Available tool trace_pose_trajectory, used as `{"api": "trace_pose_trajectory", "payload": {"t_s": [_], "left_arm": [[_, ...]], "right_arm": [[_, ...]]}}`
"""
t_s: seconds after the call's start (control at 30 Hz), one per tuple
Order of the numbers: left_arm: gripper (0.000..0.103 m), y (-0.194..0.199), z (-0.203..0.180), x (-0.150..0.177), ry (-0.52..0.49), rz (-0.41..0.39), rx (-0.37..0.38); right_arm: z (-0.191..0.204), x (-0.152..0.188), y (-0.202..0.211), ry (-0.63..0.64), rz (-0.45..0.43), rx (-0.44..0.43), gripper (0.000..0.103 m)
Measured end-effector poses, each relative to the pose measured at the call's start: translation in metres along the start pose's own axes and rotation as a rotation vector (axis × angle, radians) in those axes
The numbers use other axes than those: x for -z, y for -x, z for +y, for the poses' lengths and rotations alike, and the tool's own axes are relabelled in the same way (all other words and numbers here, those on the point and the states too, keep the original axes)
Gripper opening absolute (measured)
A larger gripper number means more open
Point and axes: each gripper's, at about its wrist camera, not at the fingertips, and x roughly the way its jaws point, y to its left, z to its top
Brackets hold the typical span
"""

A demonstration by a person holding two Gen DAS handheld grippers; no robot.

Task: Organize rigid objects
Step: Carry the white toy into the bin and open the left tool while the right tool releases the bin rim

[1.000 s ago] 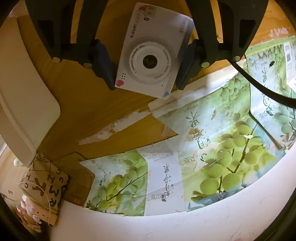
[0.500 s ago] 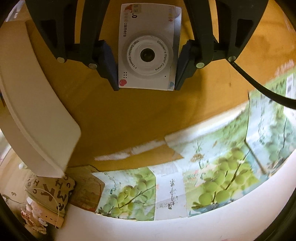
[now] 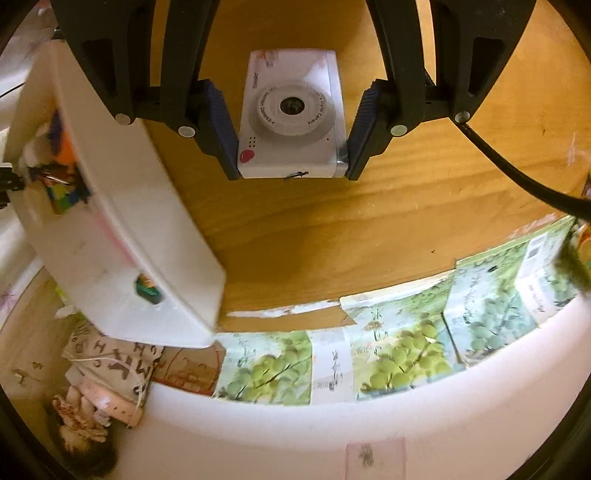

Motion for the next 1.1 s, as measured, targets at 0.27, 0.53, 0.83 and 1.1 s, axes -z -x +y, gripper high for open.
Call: {"api": "trace_pose_trajectory", "payload": {"t_s": [0.27, 0.53, 0.83, 1.1], "left_arm": [[0.06, 0.056, -0.048, 0.018, 0.068, -0.04, -0.036], [0.06, 0.098, -0.092, 0.031, 0.135, -0.065, -0.041], [0.06, 0.115, -0.132, 0.03, 0.104, -0.049, -0.121], [0.06, 0.126, -0.133, 0.018, 0.145, -0.064, -0.143]], "right_arm": [[-0.017, 0.036, 0.03, -0.007, -0.108, -0.05, 0.053], [-0.033, 0.044, 0.061, 0.001, -0.205, -0.088, 0.069], [-0.028, 0.05, 0.073, -0.019, -0.316, -0.107, 0.076], [-0.011, 0.061, 0.095, 0.002, -0.434, -0.121, 0.08]]}}
